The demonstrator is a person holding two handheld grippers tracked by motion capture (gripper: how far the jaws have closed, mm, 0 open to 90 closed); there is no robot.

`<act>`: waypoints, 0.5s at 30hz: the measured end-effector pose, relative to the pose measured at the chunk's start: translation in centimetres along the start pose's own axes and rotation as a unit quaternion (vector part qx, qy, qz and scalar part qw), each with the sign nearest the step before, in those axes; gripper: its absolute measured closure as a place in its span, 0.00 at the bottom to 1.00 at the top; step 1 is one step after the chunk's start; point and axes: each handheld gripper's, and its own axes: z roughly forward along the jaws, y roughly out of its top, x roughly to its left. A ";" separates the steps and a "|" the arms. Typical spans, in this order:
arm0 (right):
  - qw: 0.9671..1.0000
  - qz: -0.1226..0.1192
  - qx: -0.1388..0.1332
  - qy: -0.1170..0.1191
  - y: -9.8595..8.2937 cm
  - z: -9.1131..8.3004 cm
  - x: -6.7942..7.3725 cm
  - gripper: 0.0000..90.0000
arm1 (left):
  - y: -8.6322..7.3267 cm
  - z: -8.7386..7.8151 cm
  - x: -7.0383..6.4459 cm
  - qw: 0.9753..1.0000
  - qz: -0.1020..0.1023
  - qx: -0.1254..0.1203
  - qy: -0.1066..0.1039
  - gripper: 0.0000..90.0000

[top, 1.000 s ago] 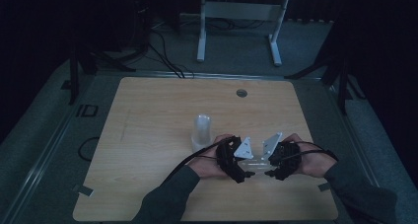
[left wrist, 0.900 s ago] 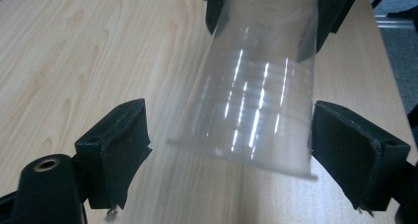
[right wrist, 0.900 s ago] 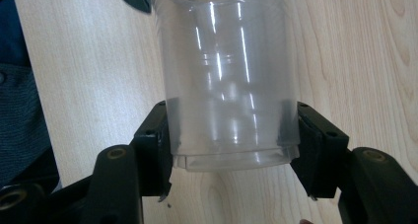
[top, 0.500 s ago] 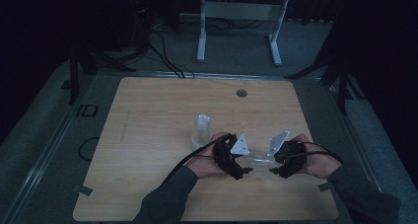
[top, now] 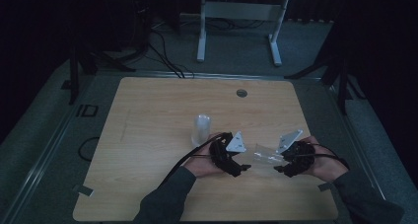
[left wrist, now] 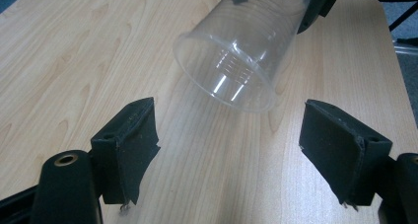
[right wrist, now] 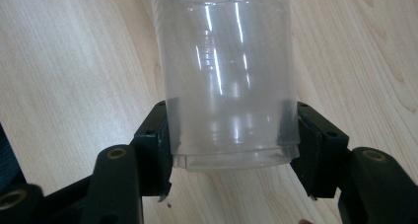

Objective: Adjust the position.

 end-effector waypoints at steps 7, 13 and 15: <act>0.999 0.023 -0.037 -0.006 -0.7 -0.2 -0.2 0.46 | -0.5 0.0 0.3 1.000 -0.016 -0.008 -0.010 0.27; 0.996 0.044 -0.082 -0.006 -1.3 -0.1 -0.1 0.46 | -0.8 -0.3 0.5 0.999 -0.027 -0.014 -0.010 0.27; 0.994 0.049 -0.093 -0.005 -1.6 0.0 -0.1 0.46 | -0.8 -0.4 0.6 0.999 -0.027 -0.015 -0.010 0.27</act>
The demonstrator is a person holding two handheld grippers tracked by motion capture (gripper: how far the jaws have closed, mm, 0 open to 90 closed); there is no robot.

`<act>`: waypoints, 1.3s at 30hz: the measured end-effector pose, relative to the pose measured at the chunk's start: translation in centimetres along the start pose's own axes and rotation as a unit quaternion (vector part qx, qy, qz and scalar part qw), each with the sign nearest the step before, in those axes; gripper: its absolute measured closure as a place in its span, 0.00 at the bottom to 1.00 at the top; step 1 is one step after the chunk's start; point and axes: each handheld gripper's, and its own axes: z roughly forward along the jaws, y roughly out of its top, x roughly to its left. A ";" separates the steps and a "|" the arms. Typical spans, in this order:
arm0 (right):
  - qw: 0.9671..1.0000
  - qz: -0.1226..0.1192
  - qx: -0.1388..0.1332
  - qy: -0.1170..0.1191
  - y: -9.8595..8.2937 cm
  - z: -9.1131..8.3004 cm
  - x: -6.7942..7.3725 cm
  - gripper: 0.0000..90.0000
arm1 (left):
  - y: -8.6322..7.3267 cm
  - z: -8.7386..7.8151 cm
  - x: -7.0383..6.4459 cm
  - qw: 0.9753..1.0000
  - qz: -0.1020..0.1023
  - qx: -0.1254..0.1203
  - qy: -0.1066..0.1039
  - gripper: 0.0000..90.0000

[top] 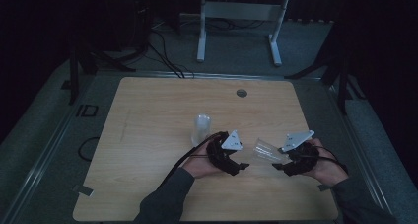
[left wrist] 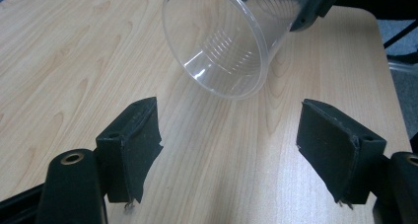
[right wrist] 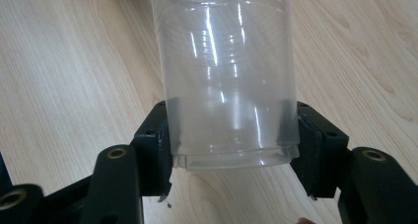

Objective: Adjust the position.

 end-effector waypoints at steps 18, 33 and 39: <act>0.997 0.040 -0.070 0.002 -1.6 -0.3 -0.2 0.46 | 0.0 0.0 0.0 1.000 -0.011 -0.019 0.007 0.30; 0.987 0.076 -0.140 0.004 -2.2 -0.6 -0.1 0.46 | 0.0 0.2 0.1 0.998 -0.035 -0.045 0.012 0.30; 0.983 0.082 -0.163 0.006 -2.2 -0.6 0.0 0.46 | 0.0 0.0 0.3 0.997 -0.045 -0.054 0.010 0.30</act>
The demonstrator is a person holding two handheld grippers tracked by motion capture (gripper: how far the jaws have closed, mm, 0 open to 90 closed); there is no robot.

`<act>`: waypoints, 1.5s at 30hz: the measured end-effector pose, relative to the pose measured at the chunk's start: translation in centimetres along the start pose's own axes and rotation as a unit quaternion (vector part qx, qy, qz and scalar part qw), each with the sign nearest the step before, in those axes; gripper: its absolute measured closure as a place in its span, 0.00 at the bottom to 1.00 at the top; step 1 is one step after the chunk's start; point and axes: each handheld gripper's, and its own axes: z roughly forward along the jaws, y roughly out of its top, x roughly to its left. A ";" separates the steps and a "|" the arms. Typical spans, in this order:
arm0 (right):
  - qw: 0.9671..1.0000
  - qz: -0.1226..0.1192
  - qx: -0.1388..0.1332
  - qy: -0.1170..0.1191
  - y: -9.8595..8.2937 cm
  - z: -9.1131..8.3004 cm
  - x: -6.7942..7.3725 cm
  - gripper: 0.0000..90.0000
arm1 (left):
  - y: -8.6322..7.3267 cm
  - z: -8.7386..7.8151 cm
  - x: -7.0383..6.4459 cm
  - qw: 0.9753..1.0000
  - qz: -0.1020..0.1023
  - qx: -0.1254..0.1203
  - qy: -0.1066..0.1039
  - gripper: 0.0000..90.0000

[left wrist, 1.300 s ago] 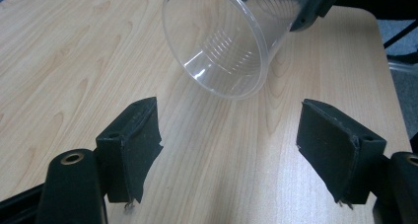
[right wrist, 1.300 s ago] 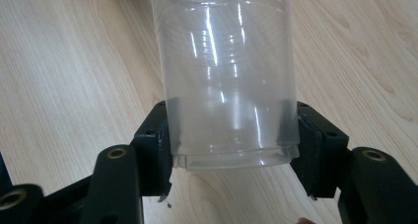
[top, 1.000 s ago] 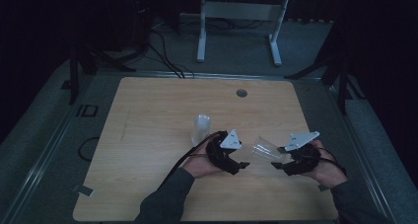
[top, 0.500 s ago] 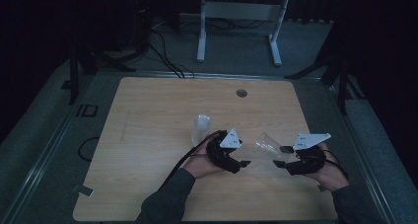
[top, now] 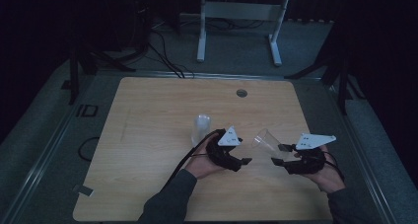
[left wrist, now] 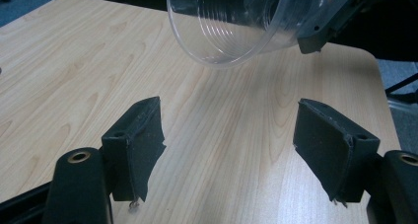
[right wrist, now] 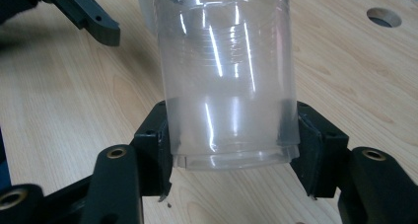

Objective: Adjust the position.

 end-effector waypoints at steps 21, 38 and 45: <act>0.997 0.032 -0.070 0.009 0.1 -0.1 0.1 0.46 | 0.2 -0.3 0.2 0.999 -0.022 -0.026 0.004 0.30; 0.990 0.060 -0.125 -0.004 -0.2 0.4 0.2 0.46 | 0.8 -0.3 0.5 0.997 -0.054 -0.051 0.021 0.30; 0.988 0.067 -0.137 -0.013 -0.2 0.5 0.2 0.46 | 1.1 -0.5 0.7 0.995 -0.072 -0.068 0.026 0.30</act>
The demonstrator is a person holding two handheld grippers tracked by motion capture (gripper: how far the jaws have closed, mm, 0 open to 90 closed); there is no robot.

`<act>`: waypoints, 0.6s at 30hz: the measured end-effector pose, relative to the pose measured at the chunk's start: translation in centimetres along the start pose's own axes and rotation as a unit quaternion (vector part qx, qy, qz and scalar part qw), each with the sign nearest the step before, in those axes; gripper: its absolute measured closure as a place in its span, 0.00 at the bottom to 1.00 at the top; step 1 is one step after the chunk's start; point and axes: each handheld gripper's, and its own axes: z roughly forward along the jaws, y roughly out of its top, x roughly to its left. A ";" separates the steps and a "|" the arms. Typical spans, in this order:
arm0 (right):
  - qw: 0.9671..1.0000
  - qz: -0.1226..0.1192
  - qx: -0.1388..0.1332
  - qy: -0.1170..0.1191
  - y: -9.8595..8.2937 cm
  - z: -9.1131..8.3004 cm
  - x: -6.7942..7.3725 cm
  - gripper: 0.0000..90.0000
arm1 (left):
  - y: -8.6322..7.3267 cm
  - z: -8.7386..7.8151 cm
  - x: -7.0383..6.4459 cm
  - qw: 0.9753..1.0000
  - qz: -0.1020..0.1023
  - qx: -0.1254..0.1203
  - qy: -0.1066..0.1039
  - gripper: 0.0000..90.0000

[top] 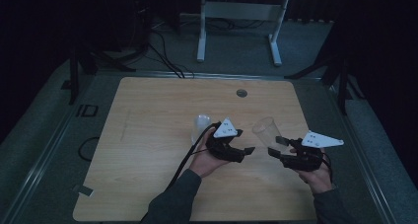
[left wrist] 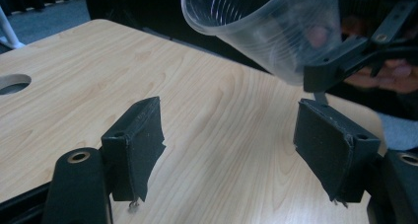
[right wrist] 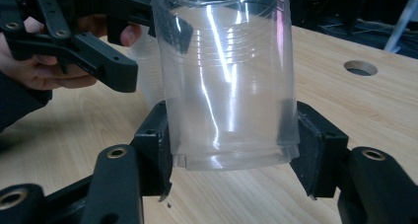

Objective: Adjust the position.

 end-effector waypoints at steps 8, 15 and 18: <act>1.000 0.011 -0.020 -0.017 -0.2 0.2 0.0 0.46 | 0.4 0.0 0.3 1.000 -0.018 -0.010 -0.005 0.30; 0.998 0.010 -0.042 -0.046 0.0 0.4 0.2 0.46 | 0.7 0.2 0.5 0.999 -0.037 -0.017 -0.008 0.30; 0.998 0.010 -0.044 -0.052 0.1 0.5 0.3 0.46 | 0.9 0.2 0.5 0.999 -0.043 -0.024 -0.009 0.30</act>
